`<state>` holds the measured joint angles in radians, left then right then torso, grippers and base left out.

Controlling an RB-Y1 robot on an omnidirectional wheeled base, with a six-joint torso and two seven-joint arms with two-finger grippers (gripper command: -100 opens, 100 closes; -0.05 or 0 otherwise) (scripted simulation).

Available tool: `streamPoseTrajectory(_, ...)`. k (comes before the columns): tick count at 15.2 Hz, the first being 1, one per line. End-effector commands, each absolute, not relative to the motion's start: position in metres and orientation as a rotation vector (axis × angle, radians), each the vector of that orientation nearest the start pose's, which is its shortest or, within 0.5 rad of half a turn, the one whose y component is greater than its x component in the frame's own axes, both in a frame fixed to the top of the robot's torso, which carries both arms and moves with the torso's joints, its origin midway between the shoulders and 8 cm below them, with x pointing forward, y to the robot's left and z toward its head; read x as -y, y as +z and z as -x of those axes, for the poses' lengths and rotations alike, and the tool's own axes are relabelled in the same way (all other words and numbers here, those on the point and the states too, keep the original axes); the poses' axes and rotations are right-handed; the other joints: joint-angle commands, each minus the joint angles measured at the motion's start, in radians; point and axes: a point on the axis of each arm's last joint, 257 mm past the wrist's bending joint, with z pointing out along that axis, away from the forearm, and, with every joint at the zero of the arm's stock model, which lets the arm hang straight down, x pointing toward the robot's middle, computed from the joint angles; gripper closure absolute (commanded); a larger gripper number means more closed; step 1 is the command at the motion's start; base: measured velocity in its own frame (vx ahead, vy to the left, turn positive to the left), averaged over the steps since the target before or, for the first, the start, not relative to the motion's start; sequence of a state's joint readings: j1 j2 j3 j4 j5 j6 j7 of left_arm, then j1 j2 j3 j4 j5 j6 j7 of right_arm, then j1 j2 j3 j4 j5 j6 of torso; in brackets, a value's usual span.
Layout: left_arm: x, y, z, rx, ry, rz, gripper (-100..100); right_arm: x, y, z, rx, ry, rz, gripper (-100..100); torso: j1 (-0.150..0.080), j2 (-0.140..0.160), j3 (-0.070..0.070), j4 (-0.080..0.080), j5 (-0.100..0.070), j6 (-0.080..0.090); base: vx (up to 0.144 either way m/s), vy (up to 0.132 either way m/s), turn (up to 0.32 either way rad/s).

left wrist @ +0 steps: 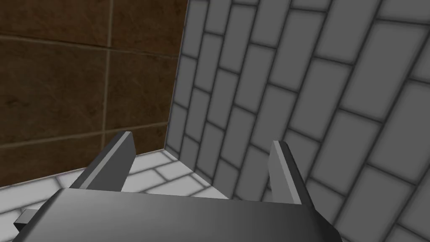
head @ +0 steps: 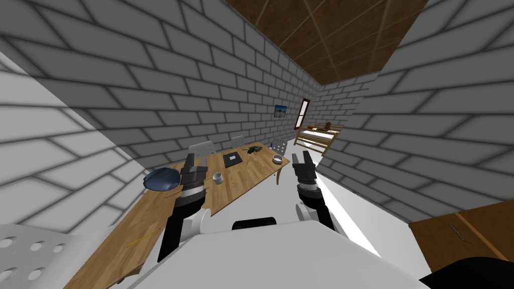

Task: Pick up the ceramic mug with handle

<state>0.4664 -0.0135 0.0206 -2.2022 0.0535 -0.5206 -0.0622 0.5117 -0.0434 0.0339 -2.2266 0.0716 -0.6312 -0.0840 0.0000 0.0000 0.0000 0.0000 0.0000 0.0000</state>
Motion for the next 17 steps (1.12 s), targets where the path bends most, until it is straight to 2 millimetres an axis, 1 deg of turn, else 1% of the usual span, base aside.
streamPoseTrajectory(1,-0.294,0.0,-0.359,-0.641,-1.259,0.691,-100,0.253,0.019,-0.334,-0.631,1.39,-0.561,0,0.0,0.0,0.0,0.0,0.0,0.0,-0.038,-0.025,-0.034)
streamPoseTrajectory(2,-0.295,-0.006,-0.363,-0.672,-1.255,0.695,-100,0.253,0.019,-0.334,-0.631,1.39,-0.561,0,-0.001,0.002,0.001,0.0,0.0,0.0,-0.084,-0.058,-0.084)
streamPoseTrajectory(3,-0.295,-0.006,-0.363,-0.674,-1.255,0.693,-100,0.253,0.019,-0.334,-0.631,1.39,-0.561,0,-0.002,0.004,0.002,0.001,0.0,0.0,-0.101,-0.055,-0.06)
streamPoseTrajectory(5,-0.302,-0.022,-0.373,-0.749,-1.241,0.717,-100,0.253,0.019,-0.334,-0.631,1.39,-0.561,0,-0.003,0.007,0.004,0.001,-0.001,0.0,-0.101,-0.046,-0.087)
streamPoseTrajectory(6,-0.302,-0.022,-0.373,-0.749,-1.241,0.717,-100,0.253,0.019,-0.334,-0.631,1.391,-0.561,0,-0.003,0.007,0.004,0.001,-0.001,0.0,-0.068,-0.031,-0.096)
streamPoseTrajectory(8,-0.314,-0.044,-0.383,-0.823,-1.22,0.761,-100,0.253,0.019,-0.334,-0.631,1.39,-0.561,0,-0.002,0.005,0.003,0.001,0.0,0.0,-0.052,-0.025,-0.15)
streamPoseTrajectory(9,-0.315,-0.046,-0.384,-0.829,-1.217,0.769,-100,0.253,0.019,-0.334,-0.631,1.39,-0.561,0,-0.001,0.005,0.003,0.001,0.0,0.001,-0.038,-0.017,-0.125)
streamPoseTrajectory(10,-0.323,-0.058,-0.389,-0.866,-1.203,0.799,-100,0.253,0.019,-0.334,-0.631,1.39,-0.561,0,-0.001,0.004,0.002,0.001,0.0,0.0,-0.03,-0.012,-0.127)
streamPoseTrajectory(11,-0.324,-0.059,-0.39,-0.87,-1.2,0.805,-100,0.253,0.019,-0.334,-0.631,1.39,-0.561,0,0.0,0.003,0.002,0.001,0.0,0.0,-0.024,-0.008,-0.103)
streamPoseTrajectory(12,-0.333,-0.072,-0.394,-0.903,-1.185,0.837,-100,0.253,0.019,-0.334,-0.631,1.39,-0.561,0,0.0,0.003,0.002,0.001,0.0,0.0,-0.021,-0.009,-0.148)
streamPoseTrajectory(13,-0.334,-0.074,-0.395,-0.911,-1.181,0.847,-100,0.253,0.019,-0.334,-0.631,1.39,-0.561,0,0.0,0.002,0.001,0.0,0.0,0.001,-0.018,-0.006,-0.126)
streamPoseTrajectory(14,-0.345,-0.086,-0.398,-0.938,-1.165,0.881,-100,0.253,0.019,-0.334,-0.631,1.39,-0.561,0,0.0,0.002,0.001,0.0,0.0,0.0,-0.016,-0.007,-0.145)
streamPoseTrajectory(15,-0.346,-0.091,-0.4,-0.95,-1.158,0.895,-100,0.253,0.019,-0.334,-0.631,1.39,-0.561,0,0.0,0.002,0.001,0.0,0.0,0.0,-0.015,-0.005,-0.128)
streamPoseTrajectory(16,-0.346,-0.091,-0.4,-0.95,-1.158,0.895,-100,0.253,0.019,-0.334,-0.631,1.39,-0.561,0,0.0,0.002,0.001,0.0,0.0,0.0,-0.01,-0.001,-0.044)
streamPoseTrajectory(17,-0.359,-0.105,-0.403,-0.981,-1.136,0.941,-100,0.253,0.019,-0.334,-0.631,1.39,-0.561,0,0.0,0.001,0.001,0.0,0.0,0.0,-0.009,-0.004,-0.118)
